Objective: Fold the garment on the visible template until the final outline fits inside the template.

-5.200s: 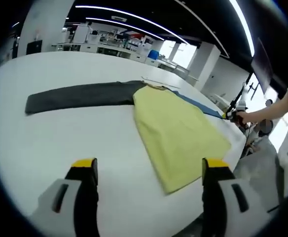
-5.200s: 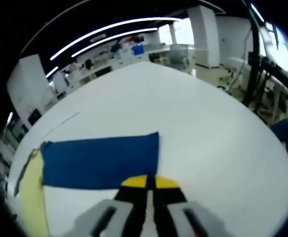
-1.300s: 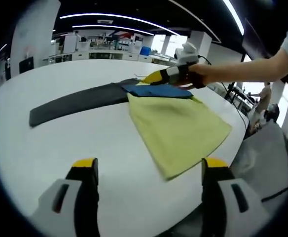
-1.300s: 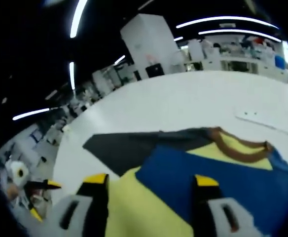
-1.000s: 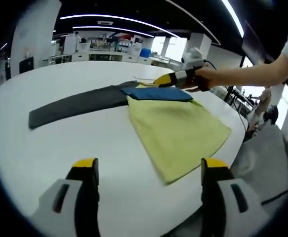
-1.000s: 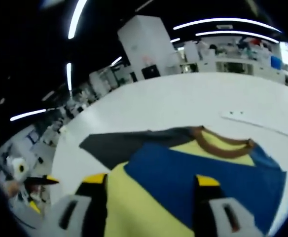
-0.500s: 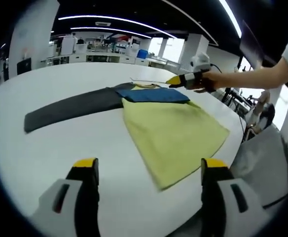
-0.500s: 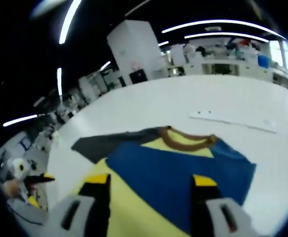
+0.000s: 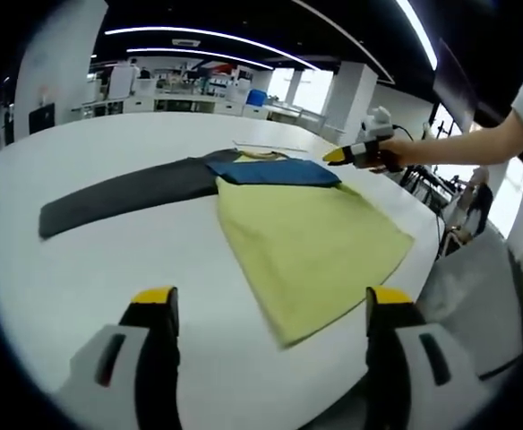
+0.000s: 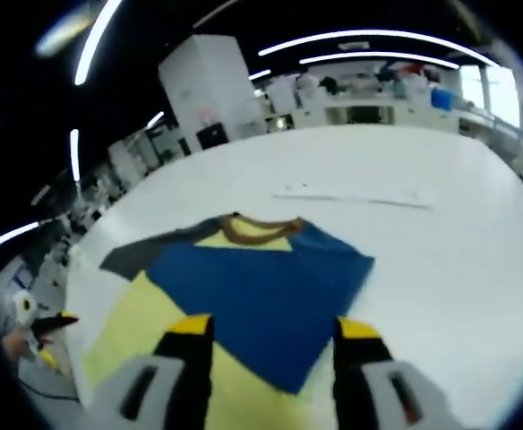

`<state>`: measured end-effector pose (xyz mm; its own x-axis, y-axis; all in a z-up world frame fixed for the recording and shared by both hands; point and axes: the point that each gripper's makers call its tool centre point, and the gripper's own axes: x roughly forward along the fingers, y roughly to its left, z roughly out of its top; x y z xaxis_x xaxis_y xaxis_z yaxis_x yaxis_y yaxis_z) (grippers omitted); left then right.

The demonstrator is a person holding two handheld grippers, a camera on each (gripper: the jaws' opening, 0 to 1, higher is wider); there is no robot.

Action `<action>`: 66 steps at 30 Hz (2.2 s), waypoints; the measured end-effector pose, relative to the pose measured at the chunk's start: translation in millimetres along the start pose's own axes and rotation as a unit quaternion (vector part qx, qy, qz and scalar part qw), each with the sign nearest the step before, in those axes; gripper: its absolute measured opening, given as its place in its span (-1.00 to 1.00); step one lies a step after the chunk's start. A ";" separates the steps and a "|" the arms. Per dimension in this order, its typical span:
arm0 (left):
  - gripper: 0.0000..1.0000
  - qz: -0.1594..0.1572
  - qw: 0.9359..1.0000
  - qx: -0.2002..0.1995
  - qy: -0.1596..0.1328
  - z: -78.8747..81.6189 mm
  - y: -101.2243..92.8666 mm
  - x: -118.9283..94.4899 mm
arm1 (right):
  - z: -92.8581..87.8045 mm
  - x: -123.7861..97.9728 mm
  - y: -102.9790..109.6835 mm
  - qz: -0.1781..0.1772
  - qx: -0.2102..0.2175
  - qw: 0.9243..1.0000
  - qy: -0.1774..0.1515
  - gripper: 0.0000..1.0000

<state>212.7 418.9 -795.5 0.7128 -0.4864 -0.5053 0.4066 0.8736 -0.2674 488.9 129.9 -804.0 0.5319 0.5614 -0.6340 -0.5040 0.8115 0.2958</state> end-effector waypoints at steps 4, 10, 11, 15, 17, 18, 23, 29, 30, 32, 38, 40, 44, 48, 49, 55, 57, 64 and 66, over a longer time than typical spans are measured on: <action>0.66 -0.002 1.000 0.000 0.003 -1.7 0.0 1.5 | -10.8 -2.1 -10.0 -0.005 0.024 1.000 0.006 -0.09; 0.65 -0.002 1.000 0.000 0.008 -3.1 0.0 1.5 | -23.5 -7.2 -15.5 -0.012 0.051 0.999 0.012 -0.30; 0.65 -0.002 1.000 0.000 0.008 -3.8 0.4 1.6 | -25.0 -7.7 -16.5 -0.011 0.057 0.998 0.012 -0.39; 0.65 -0.002 1.000 -0.001 0.012 -6.8 1.0 2.2 | -29.6 -9.0 -13.4 -0.010 0.071 0.997 0.014 -0.65; 0.65 -0.002 1.000 -0.002 0.014 -8.2 0.8 1.9 | -32.4 -8.5 -13.7 -0.010 0.069 0.997 0.019 -0.77; 0.65 -0.002 1.000 -0.001 0.016 -8.8 0.4 1.9 | -33.5 -9.3 -13.3 -0.011 0.066 0.998 0.021 -0.83; 0.65 -0.002 1.000 -0.002 0.019 -10.2 -1.4 1.8 | -31.0 -10.8 -16.9 -0.015 0.058 0.998 0.014 -1.00; 0.64 -0.002 1.000 -0.001 0.019 -10.2 -2.7 2.1 | -28.1 -14.3 -19.4 -0.017 0.054 0.998 0.008 -1.00; 0.64 -0.002 1.000 -0.002 0.020 -10.3 -2.6 2.1 | -28.7 -13.8 -22.1 -0.020 0.055 0.998 0.008 -1.00; 0.64 -0.002 1.000 -0.001 0.021 -10.8 -2.1 2.3 | -27.9 -13.9 -26.9 -0.025 0.060 0.998 0.005 -1.00; 0.64 -0.002 1.000 -0.002 0.021 -11.5 -1.5 2.3 | -30.3 -13.0 -38.2 -0.044 0.064 0.997 0.008 -1.00; 0.64 -0.001 1.000 -0.002 0.022 -12.6 -0.8 2.1 | -33.4 -12.1 -39.5 -0.043 0.073 0.996 0.013 -1.00; 0.64 -0.001 1.000 -0.003 0.022 -13.6 -1.4 1.9 | -37.0 -13.6 -38.6 -0.047 0.070 0.996 0.021 -1.00; 0.64 -0.001 1.000 -0.004 0.024 -15.0 -0.9 1.6 | -42.2 -10.8 -39.9 -0.051 0.077 0.995 0.032 -1.00; 0.64 -0.001 1.000 -0.004 0.025 -15.2 -1.0 1.6 | -41.8 -11.2 -40.7 -0.054 0.068 0.996 0.033 -1.00; 0.64 0.001 1.000 -0.005 0.023 -14.2 -1.1 0.8 | -41.3 -10.0 -45.4 -0.062 0.065 0.995 0.034 -1.00; 0.64 0.001 1.000 -0.006 0.023 -14.3 -1.0 0.4 | -41.0 -9.5 -43.6 -0.064 0.064 0.995 0.032 -1.00; 0.64 0.002 1.000 -0.007 0.025 -16.8 -0.8 0.7 | -37.5 -6.6 -46.0 -0.072 0.056 0.995 0.033 -1.00; 0.64 0.001 1.000 -0.008 0.024 -16.3 -1.8 1.3 | -37.7 -7.1 -45.4 -0.070 0.055 0.995 0.032 -1.00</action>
<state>203.6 416.9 -809.1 0.6849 -0.4838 -0.5449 0.3960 0.8748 -0.2790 482.3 83.0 -839.8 0.5451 0.4320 -0.7185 -0.3480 0.8963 0.2748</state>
